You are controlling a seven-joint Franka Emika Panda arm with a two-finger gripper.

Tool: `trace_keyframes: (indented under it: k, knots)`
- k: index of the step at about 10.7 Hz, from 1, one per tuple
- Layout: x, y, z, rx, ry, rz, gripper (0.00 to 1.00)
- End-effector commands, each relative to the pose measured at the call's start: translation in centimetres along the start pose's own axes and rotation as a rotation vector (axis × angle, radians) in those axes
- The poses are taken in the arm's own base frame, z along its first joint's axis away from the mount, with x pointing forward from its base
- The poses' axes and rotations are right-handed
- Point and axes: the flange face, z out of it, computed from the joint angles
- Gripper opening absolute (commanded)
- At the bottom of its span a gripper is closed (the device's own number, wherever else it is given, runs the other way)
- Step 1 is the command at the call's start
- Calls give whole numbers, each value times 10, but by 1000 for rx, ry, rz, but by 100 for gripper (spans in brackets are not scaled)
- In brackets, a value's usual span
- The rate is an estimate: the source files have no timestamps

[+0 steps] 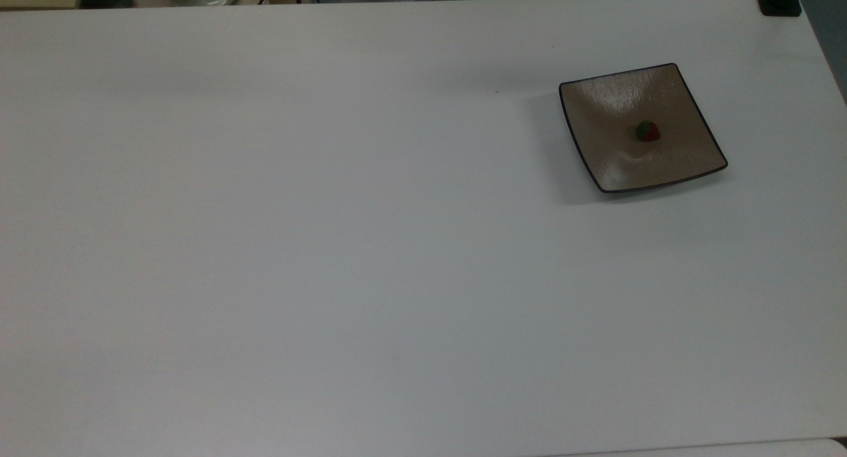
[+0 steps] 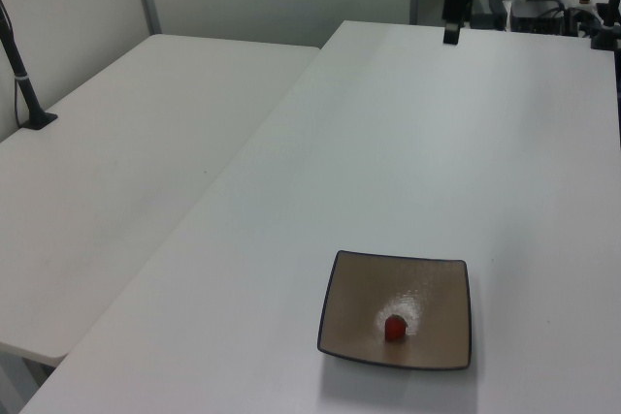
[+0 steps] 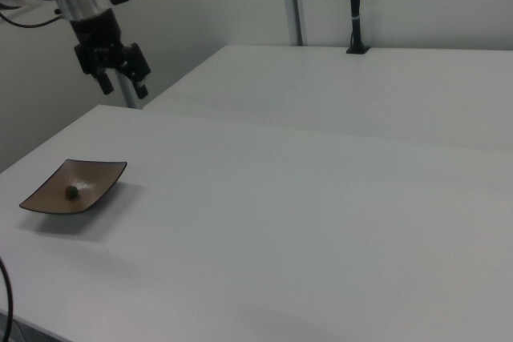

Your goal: Strawberries on a ceramic plate

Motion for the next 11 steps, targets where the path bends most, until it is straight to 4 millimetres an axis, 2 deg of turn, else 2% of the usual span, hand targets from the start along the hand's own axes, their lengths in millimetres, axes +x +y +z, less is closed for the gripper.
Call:
trace_keyframes:
  k: [1,6,8,11]
  knots:
    - [-25,47,15,3,-36,5,100]
    - [-6,52,37,40,11,-71,100]
    - [-3,55,38,42,19,-119,100]
    - [5,55,52,40,-2,-140,100]
